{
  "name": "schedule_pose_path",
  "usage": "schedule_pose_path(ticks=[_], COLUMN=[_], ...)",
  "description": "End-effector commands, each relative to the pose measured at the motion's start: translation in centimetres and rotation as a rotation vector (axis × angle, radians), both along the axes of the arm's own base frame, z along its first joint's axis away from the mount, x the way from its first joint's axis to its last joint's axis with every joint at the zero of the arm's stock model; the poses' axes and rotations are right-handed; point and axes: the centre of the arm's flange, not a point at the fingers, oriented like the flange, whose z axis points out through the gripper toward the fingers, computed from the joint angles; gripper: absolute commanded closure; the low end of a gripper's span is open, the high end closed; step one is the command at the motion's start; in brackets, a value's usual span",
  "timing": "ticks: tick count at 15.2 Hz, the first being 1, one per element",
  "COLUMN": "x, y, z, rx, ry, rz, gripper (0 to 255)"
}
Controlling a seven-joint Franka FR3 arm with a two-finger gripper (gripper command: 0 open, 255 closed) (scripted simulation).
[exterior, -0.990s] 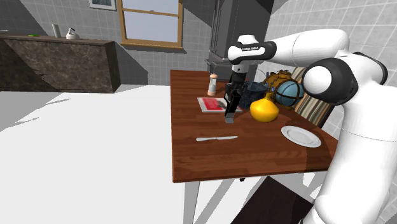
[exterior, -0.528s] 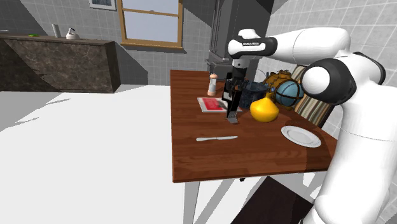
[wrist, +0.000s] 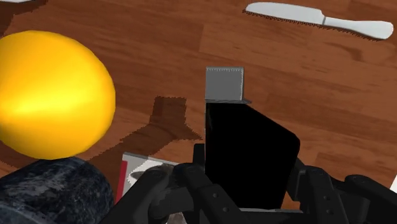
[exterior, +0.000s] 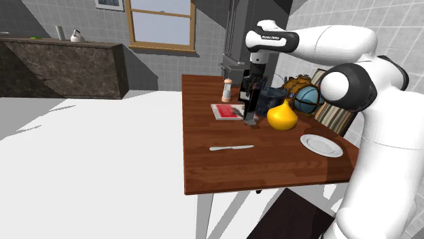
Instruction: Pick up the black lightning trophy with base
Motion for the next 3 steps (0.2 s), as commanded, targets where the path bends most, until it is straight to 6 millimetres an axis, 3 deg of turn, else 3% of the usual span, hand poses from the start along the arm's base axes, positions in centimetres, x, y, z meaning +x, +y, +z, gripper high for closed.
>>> schedule_pose_path(ticks=[1,3], x=[-0.06,-0.06], y=[-0.09,-0.09], z=[1.13,1.21], rx=[0.000,0.000], ry=[-0.001,-0.001], rz=[0.000,0.000], gripper=[255,255])
